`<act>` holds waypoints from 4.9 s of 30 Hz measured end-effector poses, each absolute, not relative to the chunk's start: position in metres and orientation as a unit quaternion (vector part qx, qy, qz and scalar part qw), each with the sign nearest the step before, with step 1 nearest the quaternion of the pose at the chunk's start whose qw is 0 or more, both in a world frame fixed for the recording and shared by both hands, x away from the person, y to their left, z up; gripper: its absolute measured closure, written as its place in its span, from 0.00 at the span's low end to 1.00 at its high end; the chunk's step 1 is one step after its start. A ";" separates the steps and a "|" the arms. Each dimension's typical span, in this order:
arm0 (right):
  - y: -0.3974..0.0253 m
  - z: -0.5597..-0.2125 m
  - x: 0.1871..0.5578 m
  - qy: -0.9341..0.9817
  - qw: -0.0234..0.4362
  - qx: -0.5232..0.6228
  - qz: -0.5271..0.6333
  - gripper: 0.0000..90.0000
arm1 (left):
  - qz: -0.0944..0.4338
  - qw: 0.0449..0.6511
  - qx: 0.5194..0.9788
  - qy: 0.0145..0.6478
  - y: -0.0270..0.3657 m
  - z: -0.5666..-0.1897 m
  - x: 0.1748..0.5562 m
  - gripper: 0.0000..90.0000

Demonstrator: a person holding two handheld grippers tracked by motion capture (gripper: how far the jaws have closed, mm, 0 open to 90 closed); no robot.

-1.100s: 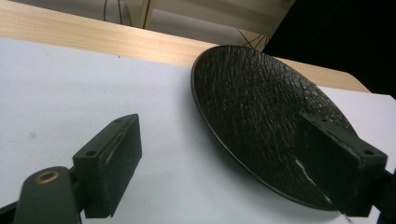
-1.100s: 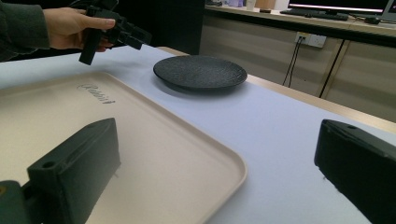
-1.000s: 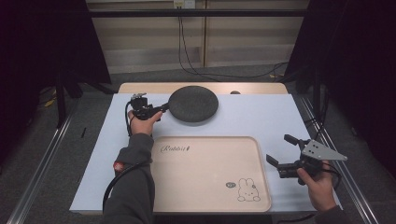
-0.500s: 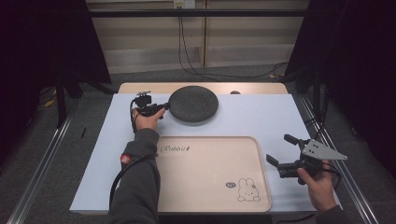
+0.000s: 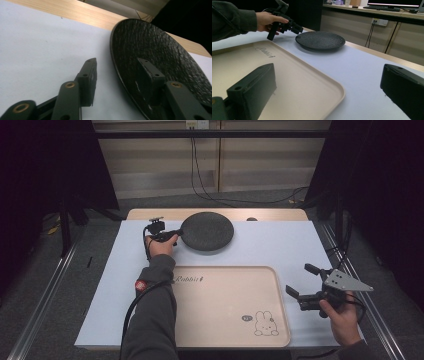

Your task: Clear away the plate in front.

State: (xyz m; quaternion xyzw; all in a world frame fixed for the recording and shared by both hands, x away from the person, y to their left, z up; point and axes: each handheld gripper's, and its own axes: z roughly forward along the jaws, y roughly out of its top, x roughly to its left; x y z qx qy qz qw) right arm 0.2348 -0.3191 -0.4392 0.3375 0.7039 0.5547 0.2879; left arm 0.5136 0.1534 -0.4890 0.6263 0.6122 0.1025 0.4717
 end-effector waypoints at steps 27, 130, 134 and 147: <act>-0.321 -0.439 0.233 0.709 0.288 0.331 0.552 0.00 | -0.004 0.494 0.514 0.701 0.136 -0.507 0.525 0.83; -0.324 -0.438 0.237 0.704 0.293 0.327 0.558 0.00 | -0.062 0.538 0.620 0.568 0.152 -0.382 0.443 0.97; -0.324 -0.439 0.237 0.703 0.291 0.330 0.559 0.00 | -0.070 0.536 0.622 0.567 0.151 -0.383 0.440 0.97; -0.323 -0.439 0.237 0.703 0.293 0.332 0.556 0.00 | -0.088 0.534 0.640 0.545 0.149 -0.384 0.422 0.96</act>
